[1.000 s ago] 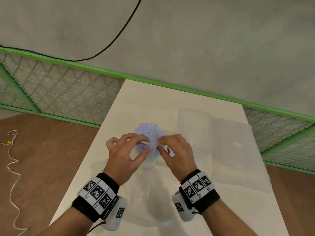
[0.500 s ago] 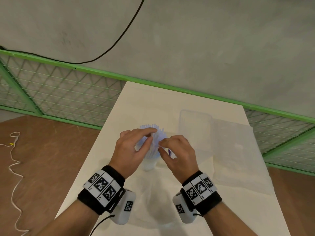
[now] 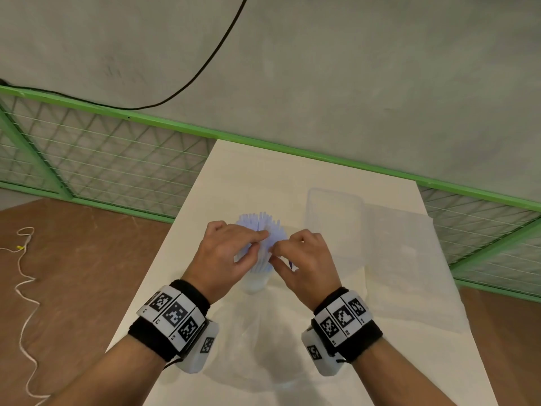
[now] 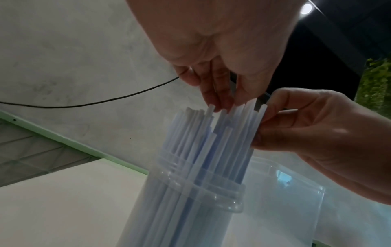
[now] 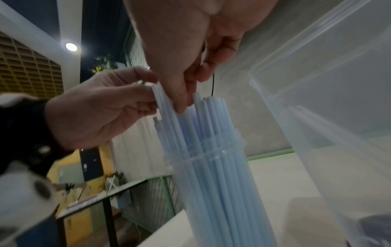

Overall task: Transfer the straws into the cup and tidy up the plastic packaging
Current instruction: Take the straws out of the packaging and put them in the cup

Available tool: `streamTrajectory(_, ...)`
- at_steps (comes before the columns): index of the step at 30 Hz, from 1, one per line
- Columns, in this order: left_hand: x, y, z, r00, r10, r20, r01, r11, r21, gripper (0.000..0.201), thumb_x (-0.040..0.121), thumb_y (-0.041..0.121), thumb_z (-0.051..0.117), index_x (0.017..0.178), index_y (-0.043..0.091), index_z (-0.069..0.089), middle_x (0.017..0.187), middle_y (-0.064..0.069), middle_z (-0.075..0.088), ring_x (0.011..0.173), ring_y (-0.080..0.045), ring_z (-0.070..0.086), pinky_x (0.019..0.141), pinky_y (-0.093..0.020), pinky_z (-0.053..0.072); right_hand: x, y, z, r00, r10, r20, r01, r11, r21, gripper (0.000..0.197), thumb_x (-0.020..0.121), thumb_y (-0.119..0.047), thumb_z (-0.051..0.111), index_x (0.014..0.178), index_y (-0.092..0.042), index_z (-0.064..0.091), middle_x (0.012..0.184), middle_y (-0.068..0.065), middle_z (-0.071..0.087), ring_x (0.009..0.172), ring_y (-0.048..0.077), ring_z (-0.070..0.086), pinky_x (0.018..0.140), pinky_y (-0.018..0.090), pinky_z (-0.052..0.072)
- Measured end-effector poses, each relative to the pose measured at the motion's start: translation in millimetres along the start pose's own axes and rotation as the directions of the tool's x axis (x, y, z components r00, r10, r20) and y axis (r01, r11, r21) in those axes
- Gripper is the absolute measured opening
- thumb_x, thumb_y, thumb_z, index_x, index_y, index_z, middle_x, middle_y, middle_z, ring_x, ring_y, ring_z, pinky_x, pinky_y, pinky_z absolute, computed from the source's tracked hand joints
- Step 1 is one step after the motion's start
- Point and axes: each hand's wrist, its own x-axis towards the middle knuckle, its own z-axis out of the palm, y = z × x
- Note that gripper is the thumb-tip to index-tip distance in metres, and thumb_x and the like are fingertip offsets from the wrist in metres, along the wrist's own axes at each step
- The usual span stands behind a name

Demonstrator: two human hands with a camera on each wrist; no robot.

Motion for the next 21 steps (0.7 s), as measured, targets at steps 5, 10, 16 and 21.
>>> streamTrajectory(5,1.7,-2.9,-0.6,1.0,0.011,0.012,-0.011,1.0,-0.006,0.017,0.085,0.019,0.059,0.096,0.014,0.071,0.088,0.004,0.074,0.08,-0.006,0.061,0.082,-0.037,0.04,-11.8,4.8,5.9,0.999,0.003,0.047,0.001,0.997,-0.083,0.007,0.082,-0.018,0.073,0.076,-0.018,0.07,0.08,-0.018,0.066,0.078,0.016,0.049,0.075,0.024,0.029)
streamTrajectory(10,3.8,-1.4,-1.6,0.997,0.062,0.034,-0.063,0.997,0.034,0.017,0.086,0.019,0.058,0.089,0.011,0.073,0.082,0.004,0.071,0.08,-0.005,0.058,0.083,-0.032,0.039,-10.8,1.5,2.4,1.0,-0.017,0.015,0.018,0.994,-0.104,0.002,0.083,-0.018,0.074,0.084,-0.019,0.073,0.093,-0.014,0.071,0.079,0.02,0.055,0.071,0.032,0.041)
streamTrajectory(16,3.6,-0.8,2.0,0.996,0.08,0.026,-0.08,0.996,0.027,0.016,0.085,0.018,0.059,0.091,0.01,0.072,0.085,0.003,0.073,0.082,-0.006,0.06,0.084,-0.032,0.04,-3.8,-20.9,-4.5,0.996,0.049,-0.075,-0.051,0.998,-0.029,0.02,0.082,-0.013,0.077,0.102,-0.011,0.074,0.096,-0.006,0.071,0.08,0.01,0.056,0.082,0.014,0.038)
streamTrajectory(21,2.4,0.4,7.0,1.0,0.001,-0.007,-0.001,1.0,-0.024,0.019,0.084,0.019,0.058,0.093,0.008,0.072,0.083,0.002,0.073,0.076,-0.009,0.06,0.084,-0.031,0.041,-14.0,-16.0,16.3,0.988,0.074,-0.133,-0.062,0.993,0.097,0.005,0.085,-0.008,0.071,0.09,-0.01,0.074,0.085,-0.004,0.072,0.078,0.017,0.064,0.067,0.038,0.053)
